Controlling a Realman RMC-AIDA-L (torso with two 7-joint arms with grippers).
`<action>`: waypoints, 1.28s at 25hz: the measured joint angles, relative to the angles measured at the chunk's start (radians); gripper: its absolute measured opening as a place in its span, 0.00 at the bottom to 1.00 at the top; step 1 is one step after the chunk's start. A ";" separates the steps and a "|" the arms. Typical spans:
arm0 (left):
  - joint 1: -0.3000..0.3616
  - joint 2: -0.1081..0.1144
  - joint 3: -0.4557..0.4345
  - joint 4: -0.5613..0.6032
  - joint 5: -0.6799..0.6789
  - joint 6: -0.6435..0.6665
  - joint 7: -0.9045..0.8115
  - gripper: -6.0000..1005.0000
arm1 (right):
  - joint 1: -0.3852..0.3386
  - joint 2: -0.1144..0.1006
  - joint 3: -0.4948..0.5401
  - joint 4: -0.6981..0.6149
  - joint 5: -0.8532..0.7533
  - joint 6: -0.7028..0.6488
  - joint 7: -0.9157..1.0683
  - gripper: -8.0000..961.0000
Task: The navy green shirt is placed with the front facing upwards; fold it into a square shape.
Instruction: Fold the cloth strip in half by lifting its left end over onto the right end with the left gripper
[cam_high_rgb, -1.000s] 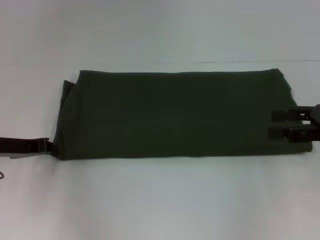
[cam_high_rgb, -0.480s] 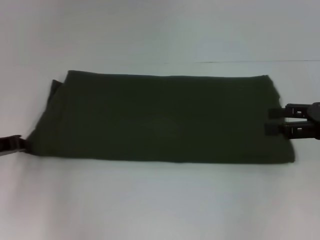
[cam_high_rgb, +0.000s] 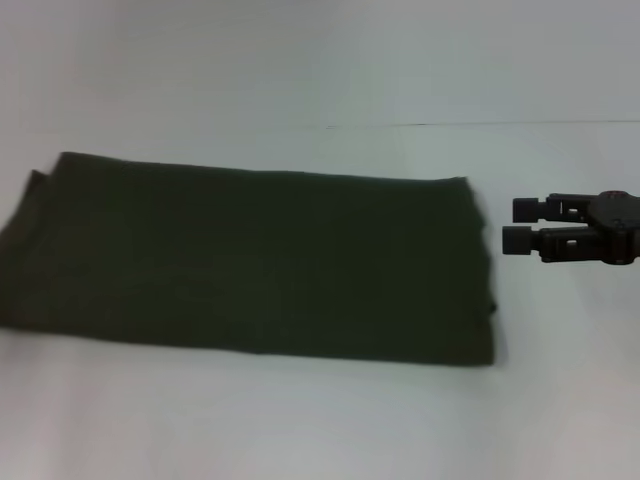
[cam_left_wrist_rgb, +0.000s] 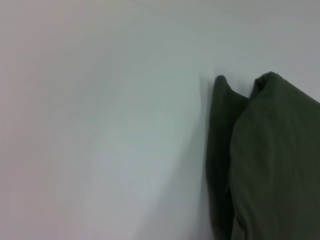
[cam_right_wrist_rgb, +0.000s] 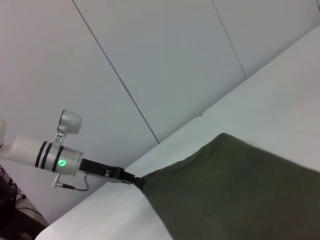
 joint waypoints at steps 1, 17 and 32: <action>0.003 0.003 -0.015 0.005 0.003 0.003 0.003 0.02 | 0.002 0.002 0.000 0.000 0.000 0.003 0.000 0.95; -0.067 -0.031 0.037 0.025 -0.459 0.307 0.145 0.02 | -0.012 0.010 0.012 0.000 0.012 0.008 -0.010 0.95; -0.317 -0.113 0.605 -0.884 -1.125 0.070 0.658 0.09 | -0.079 -0.031 0.019 -0.001 0.035 -0.067 -0.040 0.95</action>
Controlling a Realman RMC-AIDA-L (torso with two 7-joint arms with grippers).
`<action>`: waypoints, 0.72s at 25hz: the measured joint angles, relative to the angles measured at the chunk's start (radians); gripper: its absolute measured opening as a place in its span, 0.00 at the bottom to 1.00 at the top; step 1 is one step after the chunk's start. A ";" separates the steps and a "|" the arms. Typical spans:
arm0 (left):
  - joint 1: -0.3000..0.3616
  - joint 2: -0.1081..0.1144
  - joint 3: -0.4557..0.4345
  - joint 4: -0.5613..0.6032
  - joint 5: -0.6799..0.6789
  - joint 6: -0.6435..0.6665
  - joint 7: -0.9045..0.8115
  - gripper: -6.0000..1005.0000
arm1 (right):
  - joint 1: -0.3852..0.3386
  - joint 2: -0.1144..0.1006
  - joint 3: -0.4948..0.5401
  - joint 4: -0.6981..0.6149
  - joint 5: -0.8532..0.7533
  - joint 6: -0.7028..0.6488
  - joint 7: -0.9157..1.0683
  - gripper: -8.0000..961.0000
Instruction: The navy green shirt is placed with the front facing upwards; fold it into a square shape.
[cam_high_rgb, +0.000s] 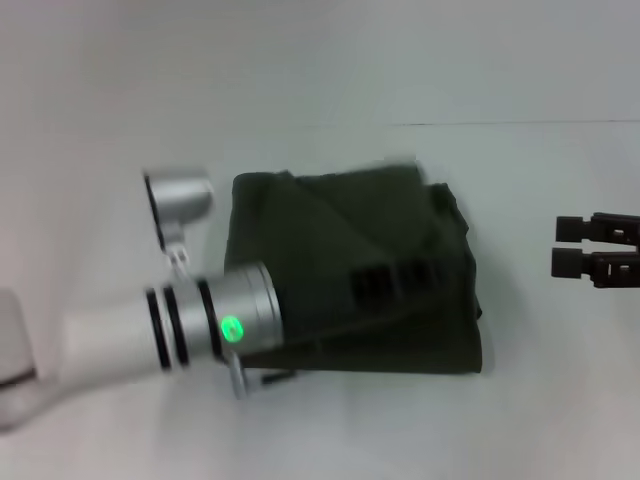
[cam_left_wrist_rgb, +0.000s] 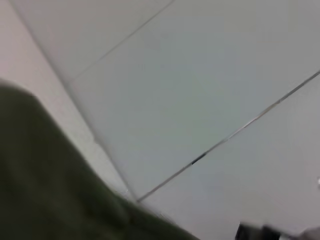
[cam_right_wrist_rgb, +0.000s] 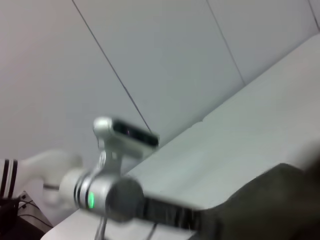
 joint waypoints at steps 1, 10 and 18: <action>-0.012 0.000 -0.006 -0.062 -0.013 0.004 0.055 0.10 | -0.001 -0.003 0.000 0.000 0.000 -0.001 0.000 0.95; 0.024 -0.001 -0.051 -0.105 -0.025 0.230 0.190 0.27 | 0.005 -0.002 -0.001 0.002 -0.003 0.036 0.016 0.95; 0.161 0.007 -0.054 0.093 -0.026 0.334 0.194 0.61 | 0.039 0.003 -0.048 0.018 -0.006 0.176 0.116 0.95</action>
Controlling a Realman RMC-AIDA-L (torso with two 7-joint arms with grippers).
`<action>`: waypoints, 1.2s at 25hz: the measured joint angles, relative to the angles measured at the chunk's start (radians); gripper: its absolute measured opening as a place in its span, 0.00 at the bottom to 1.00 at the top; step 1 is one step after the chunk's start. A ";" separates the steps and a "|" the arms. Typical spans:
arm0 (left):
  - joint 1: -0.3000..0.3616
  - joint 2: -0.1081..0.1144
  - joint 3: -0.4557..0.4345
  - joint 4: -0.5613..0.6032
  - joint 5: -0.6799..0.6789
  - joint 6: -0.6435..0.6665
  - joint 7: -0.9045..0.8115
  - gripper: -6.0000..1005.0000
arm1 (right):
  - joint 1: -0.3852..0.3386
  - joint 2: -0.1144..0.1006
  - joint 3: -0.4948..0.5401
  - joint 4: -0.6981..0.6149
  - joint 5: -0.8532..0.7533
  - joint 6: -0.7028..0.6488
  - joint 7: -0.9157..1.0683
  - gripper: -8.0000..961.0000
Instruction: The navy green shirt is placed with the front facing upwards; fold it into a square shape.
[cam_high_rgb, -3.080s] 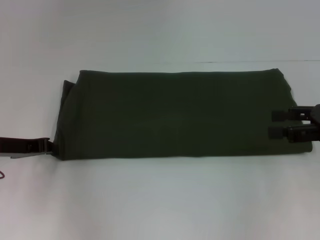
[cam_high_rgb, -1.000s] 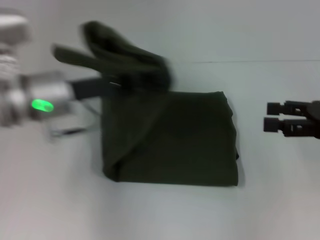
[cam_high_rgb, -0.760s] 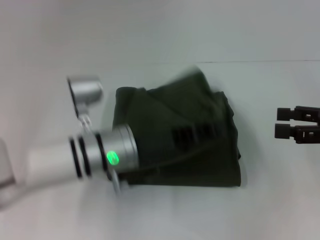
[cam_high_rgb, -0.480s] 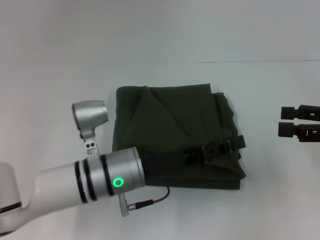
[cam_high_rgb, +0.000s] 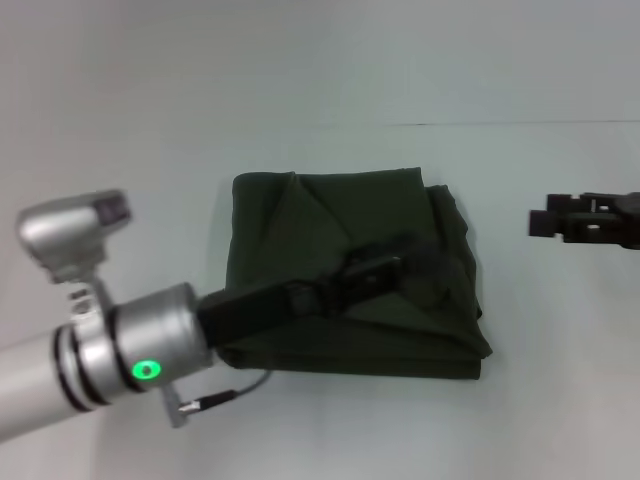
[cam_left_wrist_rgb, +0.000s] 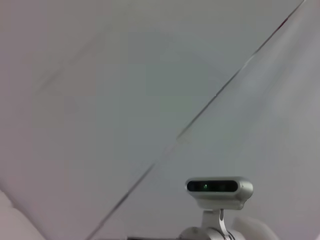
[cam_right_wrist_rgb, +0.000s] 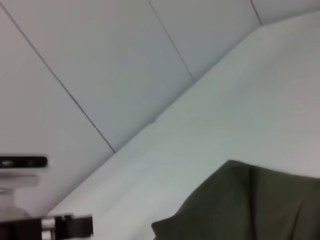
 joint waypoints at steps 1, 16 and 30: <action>0.025 0.001 -0.003 0.036 0.000 0.004 0.000 0.63 | 0.010 0.003 -0.019 0.009 -0.001 0.019 0.008 0.95; 0.265 0.013 -0.038 0.389 0.201 0.004 0.133 0.88 | 0.118 0.107 -0.330 0.013 -0.003 0.292 -0.008 0.95; 0.282 0.016 -0.160 0.515 0.486 -0.048 0.146 0.88 | 0.263 0.163 -0.553 0.013 -0.116 0.458 0.081 0.95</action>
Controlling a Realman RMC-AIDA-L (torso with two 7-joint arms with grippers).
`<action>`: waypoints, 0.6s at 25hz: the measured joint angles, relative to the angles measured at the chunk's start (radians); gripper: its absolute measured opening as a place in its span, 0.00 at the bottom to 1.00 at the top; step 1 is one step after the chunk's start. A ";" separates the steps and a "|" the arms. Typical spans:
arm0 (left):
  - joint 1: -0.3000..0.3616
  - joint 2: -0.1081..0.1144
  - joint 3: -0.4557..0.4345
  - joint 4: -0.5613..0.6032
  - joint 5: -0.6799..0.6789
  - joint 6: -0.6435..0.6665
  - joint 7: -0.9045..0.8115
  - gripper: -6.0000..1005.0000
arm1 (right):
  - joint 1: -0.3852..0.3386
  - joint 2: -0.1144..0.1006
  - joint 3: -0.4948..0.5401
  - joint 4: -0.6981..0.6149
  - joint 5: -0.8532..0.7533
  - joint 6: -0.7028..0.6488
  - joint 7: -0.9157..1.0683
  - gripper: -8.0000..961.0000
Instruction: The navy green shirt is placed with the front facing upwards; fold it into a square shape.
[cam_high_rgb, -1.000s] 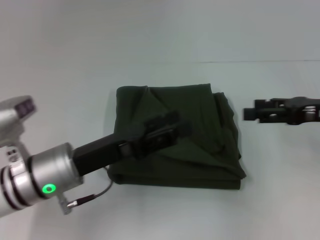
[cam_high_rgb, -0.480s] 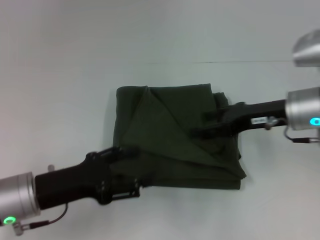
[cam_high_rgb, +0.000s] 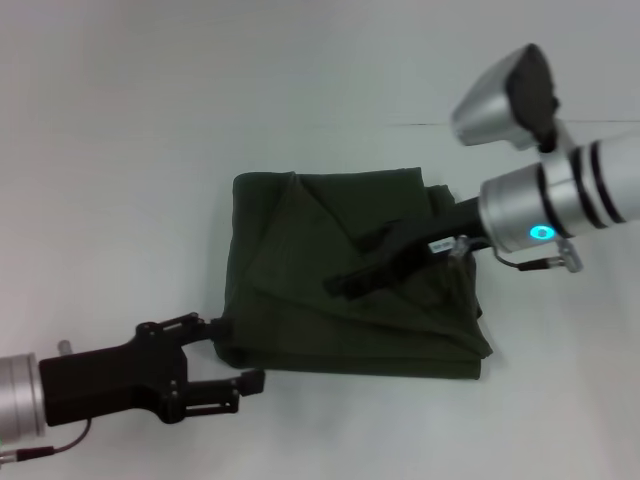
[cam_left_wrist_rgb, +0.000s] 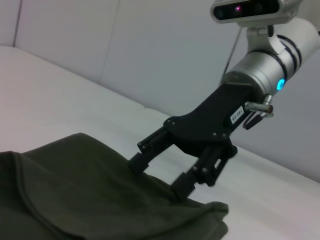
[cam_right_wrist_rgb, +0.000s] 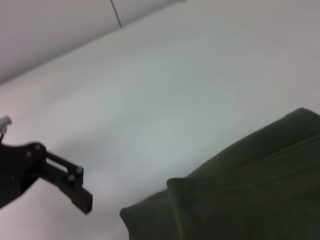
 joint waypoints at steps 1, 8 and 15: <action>0.000 0.001 -0.013 0.005 0.003 0.001 -0.007 0.88 | 0.007 0.001 -0.027 0.000 -0.002 0.017 0.010 0.95; 0.001 0.005 -0.024 0.007 0.019 0.003 -0.012 0.88 | 0.050 0.004 -0.186 0.010 -0.002 0.101 0.060 0.91; -0.001 0.008 -0.026 0.007 0.020 -0.001 -0.013 0.88 | 0.067 0.007 -0.246 0.011 0.003 0.131 0.065 0.88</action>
